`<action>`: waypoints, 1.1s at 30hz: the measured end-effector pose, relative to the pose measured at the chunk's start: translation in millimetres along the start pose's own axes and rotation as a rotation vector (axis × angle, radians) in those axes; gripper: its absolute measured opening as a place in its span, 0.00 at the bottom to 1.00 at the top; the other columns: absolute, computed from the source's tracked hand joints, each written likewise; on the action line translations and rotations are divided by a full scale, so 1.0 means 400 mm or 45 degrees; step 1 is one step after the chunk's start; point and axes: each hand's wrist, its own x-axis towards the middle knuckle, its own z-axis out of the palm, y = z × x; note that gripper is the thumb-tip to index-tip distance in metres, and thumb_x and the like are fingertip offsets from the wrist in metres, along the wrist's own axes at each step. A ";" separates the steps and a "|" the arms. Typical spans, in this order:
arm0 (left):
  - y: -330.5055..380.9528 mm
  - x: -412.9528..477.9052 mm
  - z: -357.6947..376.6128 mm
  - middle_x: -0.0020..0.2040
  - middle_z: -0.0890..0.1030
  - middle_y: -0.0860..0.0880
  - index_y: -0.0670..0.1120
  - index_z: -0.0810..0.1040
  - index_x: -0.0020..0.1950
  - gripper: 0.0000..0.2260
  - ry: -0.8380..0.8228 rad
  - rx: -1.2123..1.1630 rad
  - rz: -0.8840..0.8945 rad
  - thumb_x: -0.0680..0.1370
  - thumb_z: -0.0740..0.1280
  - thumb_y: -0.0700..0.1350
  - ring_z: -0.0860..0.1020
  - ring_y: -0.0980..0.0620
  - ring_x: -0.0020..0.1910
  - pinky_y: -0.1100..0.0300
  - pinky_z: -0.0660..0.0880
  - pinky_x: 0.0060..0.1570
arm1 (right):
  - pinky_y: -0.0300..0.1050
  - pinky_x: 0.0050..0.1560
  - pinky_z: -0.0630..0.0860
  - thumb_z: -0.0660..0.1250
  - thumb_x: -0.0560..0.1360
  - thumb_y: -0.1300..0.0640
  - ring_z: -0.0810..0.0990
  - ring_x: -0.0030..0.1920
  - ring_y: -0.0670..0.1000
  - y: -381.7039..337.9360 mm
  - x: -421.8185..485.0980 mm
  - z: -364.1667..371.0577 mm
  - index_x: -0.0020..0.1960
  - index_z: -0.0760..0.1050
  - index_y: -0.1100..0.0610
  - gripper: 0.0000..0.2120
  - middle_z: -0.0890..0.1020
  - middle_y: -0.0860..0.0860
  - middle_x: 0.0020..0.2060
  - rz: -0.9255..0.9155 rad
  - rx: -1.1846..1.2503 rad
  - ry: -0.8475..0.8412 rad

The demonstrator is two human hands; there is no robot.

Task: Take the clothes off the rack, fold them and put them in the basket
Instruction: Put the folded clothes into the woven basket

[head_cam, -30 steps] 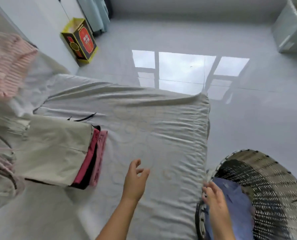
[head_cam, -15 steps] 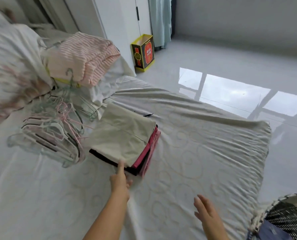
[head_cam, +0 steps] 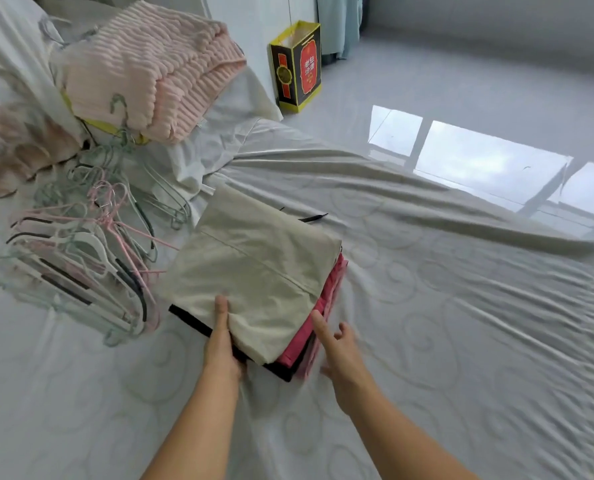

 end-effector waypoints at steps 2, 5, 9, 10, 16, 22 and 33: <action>0.003 0.018 -0.009 0.58 0.80 0.43 0.46 0.75 0.62 0.34 -0.056 -0.038 -0.034 0.64 0.68 0.67 0.77 0.43 0.58 0.46 0.70 0.64 | 0.58 0.68 0.67 0.71 0.50 0.29 0.67 0.69 0.55 -0.009 0.038 0.021 0.75 0.51 0.56 0.63 0.65 0.53 0.70 0.056 0.127 0.011; 0.002 0.025 -0.014 0.57 0.81 0.42 0.45 0.76 0.62 0.33 -0.058 -0.069 -0.056 0.64 0.70 0.64 0.78 0.43 0.57 0.46 0.70 0.64 | 0.53 0.58 0.77 0.76 0.44 0.29 0.78 0.57 0.54 -0.009 0.068 0.036 0.66 0.65 0.60 0.59 0.77 0.52 0.58 0.126 0.224 0.026; 0.007 0.017 -0.004 0.55 0.82 0.42 0.43 0.77 0.61 0.41 0.013 -0.078 -0.067 0.53 0.78 0.60 0.80 0.43 0.54 0.48 0.74 0.59 | 0.41 0.37 0.75 0.75 0.66 0.45 0.81 0.44 0.51 -0.030 0.079 0.038 0.48 0.75 0.58 0.20 0.82 0.53 0.45 0.188 0.292 -0.006; 0.008 0.012 0.004 0.54 0.82 0.42 0.43 0.77 0.61 0.43 0.013 -0.078 -0.074 0.51 0.79 0.60 0.81 0.43 0.53 0.49 0.76 0.56 | 0.42 0.39 0.75 0.74 0.68 0.47 0.81 0.44 0.52 -0.043 0.085 0.029 0.47 0.75 0.58 0.17 0.82 0.53 0.45 0.192 0.281 0.008; -0.089 -0.104 0.075 0.56 0.80 0.46 0.45 0.76 0.59 0.27 0.141 0.051 -0.098 0.65 0.73 0.57 0.78 0.47 0.52 0.54 0.75 0.51 | 0.40 0.30 0.69 0.74 0.68 0.51 0.76 0.30 0.50 -0.086 0.051 -0.109 0.47 0.75 0.64 0.18 0.78 0.52 0.30 0.177 0.132 0.146; -0.192 -0.251 0.132 0.53 0.82 0.48 0.46 0.76 0.59 0.41 -0.023 0.182 -0.018 0.52 0.77 0.65 0.79 0.49 0.51 0.57 0.77 0.45 | 0.36 0.19 0.62 0.71 0.72 0.52 0.68 0.18 0.46 -0.033 -0.049 -0.283 0.42 0.72 0.64 0.15 0.71 0.51 0.22 0.163 0.158 0.242; -0.298 -0.326 0.017 0.48 0.80 0.45 0.46 0.76 0.51 0.29 -0.795 1.159 -0.324 0.55 0.75 0.60 0.82 0.52 0.40 0.59 0.77 0.37 | 0.48 0.37 0.70 0.78 0.61 0.50 0.75 0.40 0.58 -0.020 -0.197 -0.570 0.48 0.76 0.73 0.28 0.80 0.62 0.37 0.205 0.080 0.406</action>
